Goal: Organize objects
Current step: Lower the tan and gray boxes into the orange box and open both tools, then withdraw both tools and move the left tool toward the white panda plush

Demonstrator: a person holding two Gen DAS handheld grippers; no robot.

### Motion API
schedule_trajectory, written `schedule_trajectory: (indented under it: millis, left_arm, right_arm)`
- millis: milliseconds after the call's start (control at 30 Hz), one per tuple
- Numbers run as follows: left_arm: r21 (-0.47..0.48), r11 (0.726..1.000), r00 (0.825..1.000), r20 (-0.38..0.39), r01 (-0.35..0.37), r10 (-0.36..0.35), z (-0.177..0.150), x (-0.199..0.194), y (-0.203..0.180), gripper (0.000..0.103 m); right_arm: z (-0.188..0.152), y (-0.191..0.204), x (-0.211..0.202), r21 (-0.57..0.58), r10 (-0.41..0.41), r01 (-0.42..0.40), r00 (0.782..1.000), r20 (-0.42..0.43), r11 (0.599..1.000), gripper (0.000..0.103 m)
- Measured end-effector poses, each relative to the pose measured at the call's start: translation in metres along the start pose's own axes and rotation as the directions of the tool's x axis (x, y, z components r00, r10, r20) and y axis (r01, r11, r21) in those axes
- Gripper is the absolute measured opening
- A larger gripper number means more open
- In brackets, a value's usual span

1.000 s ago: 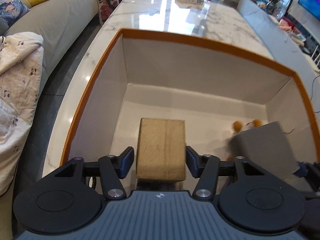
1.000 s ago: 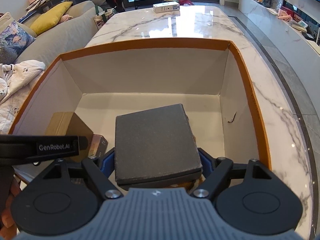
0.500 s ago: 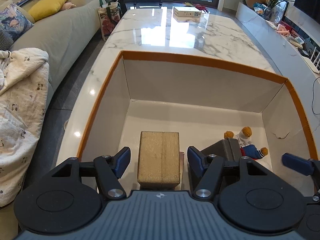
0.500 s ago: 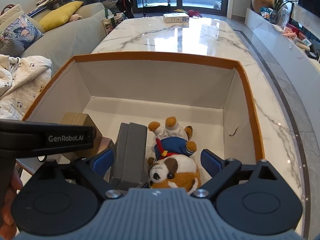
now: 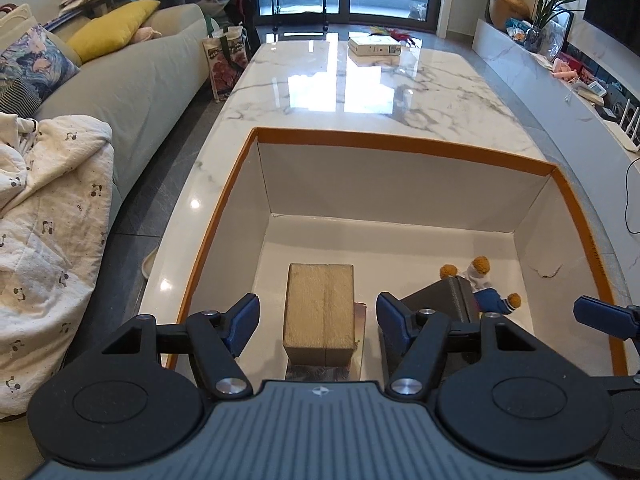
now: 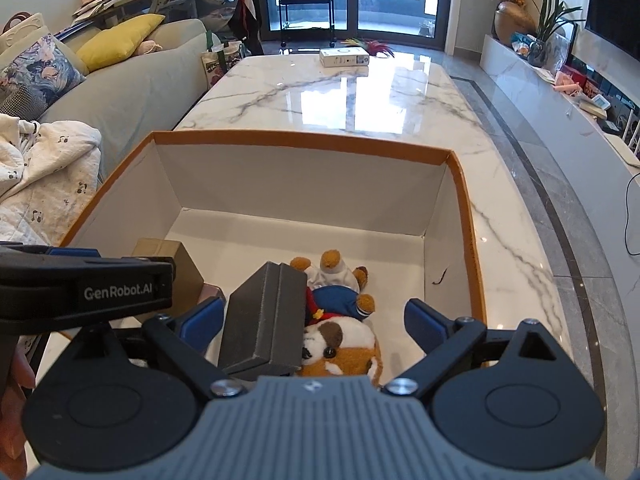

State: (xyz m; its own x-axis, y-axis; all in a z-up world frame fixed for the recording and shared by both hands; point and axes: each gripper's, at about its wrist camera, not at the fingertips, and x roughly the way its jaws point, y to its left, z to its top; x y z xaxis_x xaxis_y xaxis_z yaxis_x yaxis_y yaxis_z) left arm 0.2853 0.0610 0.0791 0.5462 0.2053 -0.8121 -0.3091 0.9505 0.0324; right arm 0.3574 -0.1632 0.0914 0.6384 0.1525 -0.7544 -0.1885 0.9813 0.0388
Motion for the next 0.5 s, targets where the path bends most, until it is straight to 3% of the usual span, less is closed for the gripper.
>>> schedule_trajectory:
  millis: [500]
  left_arm:
    - [0.001,1.0,0.997,0.072,-0.027,0.027,-0.019,-0.043,0.006,0.079]
  right_arm:
    - [-0.019,0.0,-0.041,-0.009,-0.009,0.009,0.999,0.04,1.0,0.098]
